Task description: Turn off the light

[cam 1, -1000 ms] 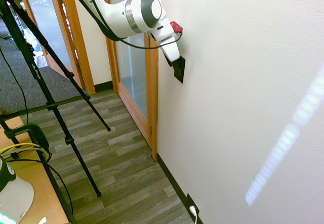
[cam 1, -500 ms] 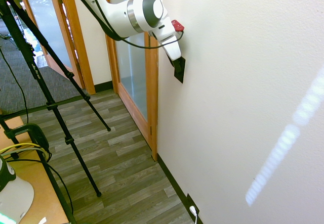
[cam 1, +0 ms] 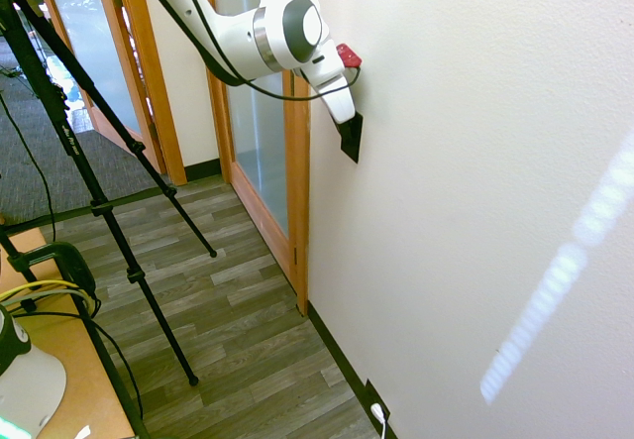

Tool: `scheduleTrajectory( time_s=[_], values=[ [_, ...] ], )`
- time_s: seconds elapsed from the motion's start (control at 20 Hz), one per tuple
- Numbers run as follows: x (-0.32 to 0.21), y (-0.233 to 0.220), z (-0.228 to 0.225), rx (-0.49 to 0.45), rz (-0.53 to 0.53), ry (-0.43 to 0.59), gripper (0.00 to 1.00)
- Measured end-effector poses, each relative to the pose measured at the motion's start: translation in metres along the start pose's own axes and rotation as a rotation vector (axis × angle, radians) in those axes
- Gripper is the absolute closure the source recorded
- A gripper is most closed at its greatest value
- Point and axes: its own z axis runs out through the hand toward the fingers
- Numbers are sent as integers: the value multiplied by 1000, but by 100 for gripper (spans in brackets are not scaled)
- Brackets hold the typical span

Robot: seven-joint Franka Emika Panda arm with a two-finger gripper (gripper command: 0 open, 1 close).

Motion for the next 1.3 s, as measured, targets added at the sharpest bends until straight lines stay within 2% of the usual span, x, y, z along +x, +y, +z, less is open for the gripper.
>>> scheduleTrajectory(
  time_s=[0.4,0.45,0.8,1.1,1.3],
  values=[
    [-3,3,15,-16,-29,-30,100],
    [-3,3,16,-9,-41,-36,0],
    [-3,14,28,39,-95,-52,0],
    [-18,29,27,106,-140,14,0],
    [-70,52,14,161,-160,17,0]
  ],
)
